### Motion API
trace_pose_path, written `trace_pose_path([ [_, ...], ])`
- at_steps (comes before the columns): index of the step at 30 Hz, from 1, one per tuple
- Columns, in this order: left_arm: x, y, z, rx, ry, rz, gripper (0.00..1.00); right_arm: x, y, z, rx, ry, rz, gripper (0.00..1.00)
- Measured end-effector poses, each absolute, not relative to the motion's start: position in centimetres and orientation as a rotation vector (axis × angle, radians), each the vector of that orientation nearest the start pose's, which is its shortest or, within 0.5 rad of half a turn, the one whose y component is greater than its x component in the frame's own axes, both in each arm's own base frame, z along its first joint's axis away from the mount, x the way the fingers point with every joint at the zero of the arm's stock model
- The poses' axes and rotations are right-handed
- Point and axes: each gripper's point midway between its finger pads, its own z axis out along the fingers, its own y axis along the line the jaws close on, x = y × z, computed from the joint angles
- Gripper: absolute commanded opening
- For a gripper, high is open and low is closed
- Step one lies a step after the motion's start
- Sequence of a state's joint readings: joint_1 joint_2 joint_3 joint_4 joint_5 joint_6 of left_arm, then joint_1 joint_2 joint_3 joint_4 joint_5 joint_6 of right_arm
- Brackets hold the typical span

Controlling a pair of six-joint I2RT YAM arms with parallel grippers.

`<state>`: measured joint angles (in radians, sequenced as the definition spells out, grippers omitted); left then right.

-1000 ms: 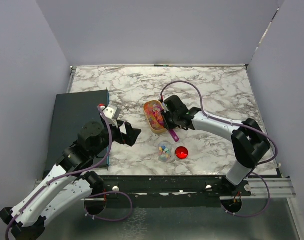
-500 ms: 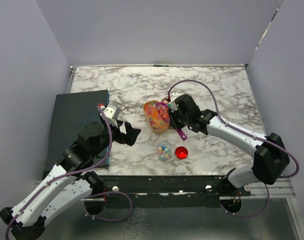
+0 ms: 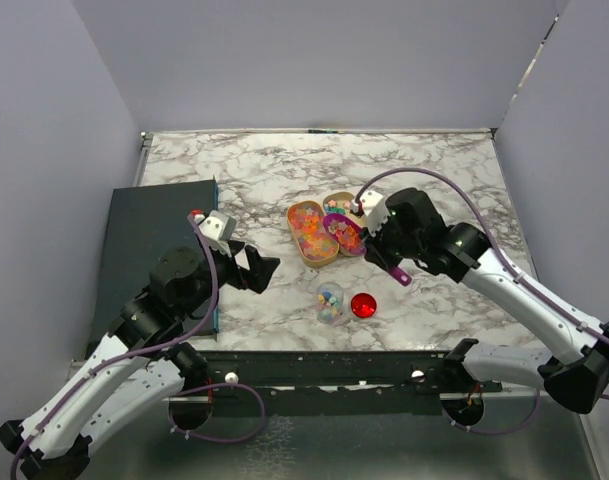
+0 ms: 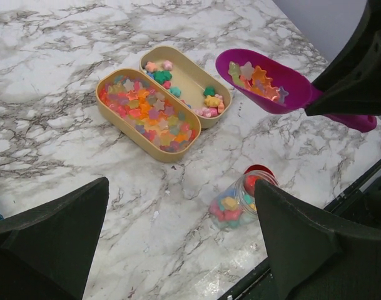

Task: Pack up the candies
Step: Place the fake candies in the packing bottle.

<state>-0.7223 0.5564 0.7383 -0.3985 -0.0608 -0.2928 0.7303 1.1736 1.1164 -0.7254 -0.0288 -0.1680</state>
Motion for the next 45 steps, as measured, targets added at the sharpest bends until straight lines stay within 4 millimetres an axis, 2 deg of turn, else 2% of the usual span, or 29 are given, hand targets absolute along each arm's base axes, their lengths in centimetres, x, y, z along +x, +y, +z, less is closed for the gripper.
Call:
trace_pose_path([
  [3, 19.4, -17.3, 26.7, 0.345, 1.792, -0.674, 0.99, 22.2, 20.2, 21.2, -1.114, 2.110, 0.319, 0.01],
  [6, 19.2, -17.1, 27.0, 0.342, 1.780, -0.678, 0.99, 20.8, 19.7, 21.6, -1.188, 2.116, 0.333, 0.01],
  [16, 18.9, -17.0, 27.4, 0.346, 1.760, -0.693, 0.99, 15.8, 18.3, 19.6, -1.481, 2.170, 0.388, 0.00],
  [24, 18.7, -17.1, 27.5, 0.353, 1.755, -0.702, 0.99, 13.4, 18.5, 19.3, -1.679, 2.154, 0.393, 0.01],
  [31, 18.5, -17.1, 27.7, 0.358, 1.748, -0.710, 0.99, 12.8, 18.5, 19.3, -1.784, 2.161, 0.314, 0.01],
  [45, 18.3, -17.1, 28.0, 0.361, 1.737, -0.720, 0.99, 13.4, 18.2, 19.7, -1.878, 2.174, 0.003, 0.01],
])
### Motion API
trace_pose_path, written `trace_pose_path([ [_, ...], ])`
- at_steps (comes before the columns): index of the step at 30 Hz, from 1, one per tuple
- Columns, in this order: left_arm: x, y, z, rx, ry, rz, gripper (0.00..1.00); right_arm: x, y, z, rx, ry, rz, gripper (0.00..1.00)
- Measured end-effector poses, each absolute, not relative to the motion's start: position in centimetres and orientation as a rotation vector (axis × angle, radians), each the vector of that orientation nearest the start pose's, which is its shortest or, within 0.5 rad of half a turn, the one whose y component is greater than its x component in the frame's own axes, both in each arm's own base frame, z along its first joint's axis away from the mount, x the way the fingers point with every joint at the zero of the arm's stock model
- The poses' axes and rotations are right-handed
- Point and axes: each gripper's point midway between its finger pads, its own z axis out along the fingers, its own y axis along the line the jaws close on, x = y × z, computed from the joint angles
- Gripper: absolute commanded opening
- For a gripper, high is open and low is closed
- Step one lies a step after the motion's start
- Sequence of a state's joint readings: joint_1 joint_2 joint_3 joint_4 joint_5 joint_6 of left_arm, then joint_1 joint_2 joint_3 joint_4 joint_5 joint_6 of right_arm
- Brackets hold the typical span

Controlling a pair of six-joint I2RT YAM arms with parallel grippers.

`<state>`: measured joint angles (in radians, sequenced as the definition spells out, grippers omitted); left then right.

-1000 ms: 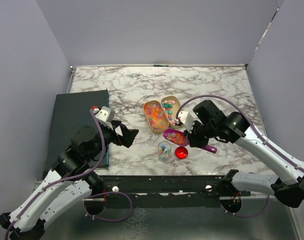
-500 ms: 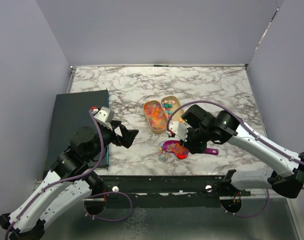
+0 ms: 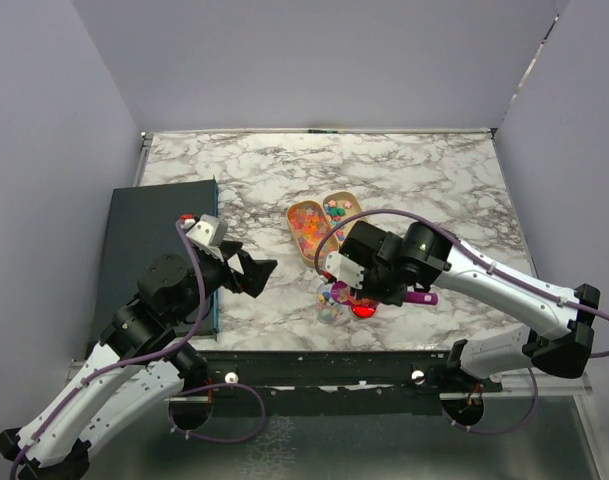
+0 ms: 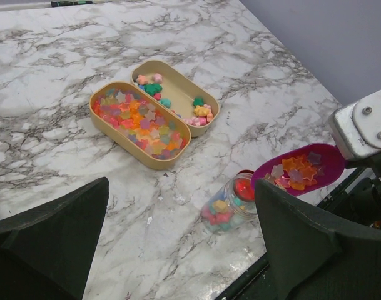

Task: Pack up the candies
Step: Place the fake candies in the packing bottle.

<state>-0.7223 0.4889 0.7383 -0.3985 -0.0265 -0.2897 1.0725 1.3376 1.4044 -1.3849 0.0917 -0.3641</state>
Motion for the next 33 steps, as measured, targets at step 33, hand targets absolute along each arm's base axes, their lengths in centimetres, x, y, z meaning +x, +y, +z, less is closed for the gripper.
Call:
trace_pose_path([
  [33, 18.1, -17.0, 28.3, 0.361, 1.724, -0.727, 0.99, 14.9, 19.4, 20.9, -1.974, 2.005, -0.357, 0.00],
])
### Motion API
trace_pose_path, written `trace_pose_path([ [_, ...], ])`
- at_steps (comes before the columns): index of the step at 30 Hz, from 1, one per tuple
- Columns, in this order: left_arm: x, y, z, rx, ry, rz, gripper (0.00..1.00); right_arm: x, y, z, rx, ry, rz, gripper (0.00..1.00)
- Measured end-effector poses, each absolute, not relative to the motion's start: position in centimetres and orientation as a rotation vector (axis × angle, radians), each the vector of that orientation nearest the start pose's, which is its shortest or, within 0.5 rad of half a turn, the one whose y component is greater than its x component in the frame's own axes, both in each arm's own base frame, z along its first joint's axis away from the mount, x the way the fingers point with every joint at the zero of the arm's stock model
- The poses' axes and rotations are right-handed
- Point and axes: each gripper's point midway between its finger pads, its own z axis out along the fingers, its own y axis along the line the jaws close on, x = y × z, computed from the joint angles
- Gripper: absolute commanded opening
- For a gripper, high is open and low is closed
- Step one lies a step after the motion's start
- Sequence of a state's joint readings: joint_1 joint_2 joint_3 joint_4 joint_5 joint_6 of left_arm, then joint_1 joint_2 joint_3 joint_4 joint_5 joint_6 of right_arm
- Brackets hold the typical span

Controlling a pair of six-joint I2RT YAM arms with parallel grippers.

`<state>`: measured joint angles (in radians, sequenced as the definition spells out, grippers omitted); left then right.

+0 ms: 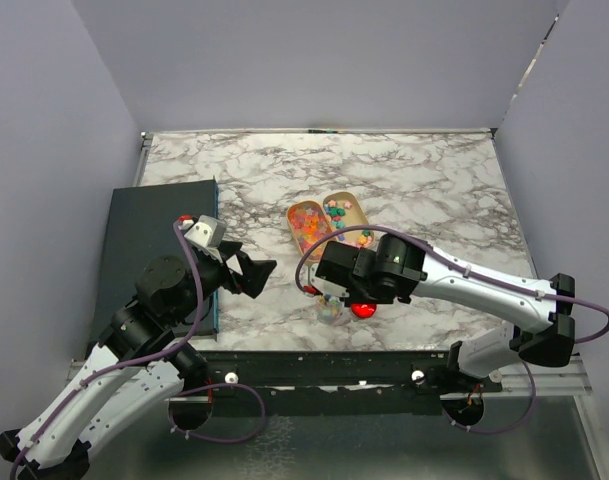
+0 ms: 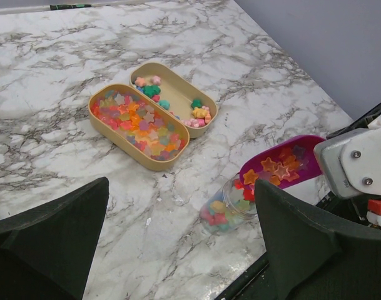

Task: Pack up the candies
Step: Place the fake candies in the packing bottle.

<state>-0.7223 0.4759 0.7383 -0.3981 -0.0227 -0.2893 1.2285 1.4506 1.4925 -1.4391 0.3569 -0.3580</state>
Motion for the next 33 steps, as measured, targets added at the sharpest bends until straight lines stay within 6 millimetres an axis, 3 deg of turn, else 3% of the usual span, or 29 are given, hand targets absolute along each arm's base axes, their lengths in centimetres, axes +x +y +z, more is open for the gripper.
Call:
trace_pose_path([
  [33, 18.12, -17.02, 28.25, 0.361, 1.725, -0.727, 0.99, 15.47, 19.44, 21.12, -2.168, 1.737, -0.587, 0.00],
])
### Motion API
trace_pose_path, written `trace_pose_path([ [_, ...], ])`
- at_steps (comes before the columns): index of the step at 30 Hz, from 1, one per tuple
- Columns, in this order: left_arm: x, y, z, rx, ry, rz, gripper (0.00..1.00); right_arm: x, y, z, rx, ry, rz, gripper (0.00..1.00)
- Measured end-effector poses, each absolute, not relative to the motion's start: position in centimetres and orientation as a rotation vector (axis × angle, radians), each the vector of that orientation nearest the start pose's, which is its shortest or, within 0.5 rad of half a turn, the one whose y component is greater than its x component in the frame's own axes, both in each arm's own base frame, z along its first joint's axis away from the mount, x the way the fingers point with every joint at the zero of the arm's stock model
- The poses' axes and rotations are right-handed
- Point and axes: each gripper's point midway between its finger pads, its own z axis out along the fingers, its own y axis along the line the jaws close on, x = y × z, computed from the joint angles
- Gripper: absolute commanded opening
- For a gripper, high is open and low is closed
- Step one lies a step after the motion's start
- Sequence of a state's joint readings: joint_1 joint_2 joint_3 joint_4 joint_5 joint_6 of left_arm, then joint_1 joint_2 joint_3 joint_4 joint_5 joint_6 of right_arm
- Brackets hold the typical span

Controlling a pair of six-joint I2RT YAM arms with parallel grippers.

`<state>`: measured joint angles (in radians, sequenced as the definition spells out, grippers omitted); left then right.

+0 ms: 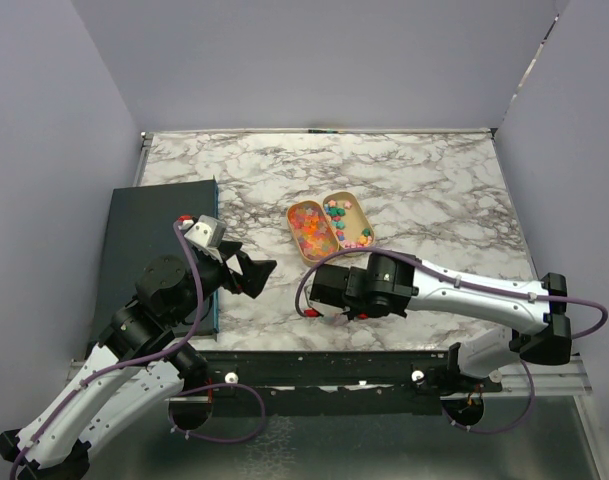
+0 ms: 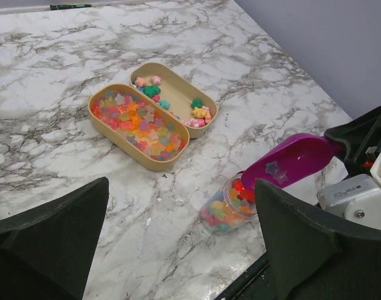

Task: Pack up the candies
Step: Place the fake candies in the packing bottle.

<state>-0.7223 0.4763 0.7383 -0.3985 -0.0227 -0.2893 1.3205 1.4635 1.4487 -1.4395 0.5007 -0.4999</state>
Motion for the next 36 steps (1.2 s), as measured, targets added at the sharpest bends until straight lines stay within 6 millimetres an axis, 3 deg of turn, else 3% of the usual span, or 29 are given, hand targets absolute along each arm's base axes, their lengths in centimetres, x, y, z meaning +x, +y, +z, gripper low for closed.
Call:
trace_pose_path([
  [20, 18.2, -17.1, 28.1, 0.362, 1.730, -0.725, 0.99, 16.9, 19.3, 22.6, -2.147, 1.507, -0.902, 0.01],
  [29, 18.2, -17.1, 28.1, 0.363, 1.730, -0.726, 0.99, 17.0, 21.0, 24.2, -1.984, 1.522, -0.702, 0.01],
  [36, 18.2, -17.1, 28.0, 0.363, 1.733, -0.724, 0.99, 19.0, 22.4, 24.8, -1.800, 1.677, -0.509, 0.01],
])
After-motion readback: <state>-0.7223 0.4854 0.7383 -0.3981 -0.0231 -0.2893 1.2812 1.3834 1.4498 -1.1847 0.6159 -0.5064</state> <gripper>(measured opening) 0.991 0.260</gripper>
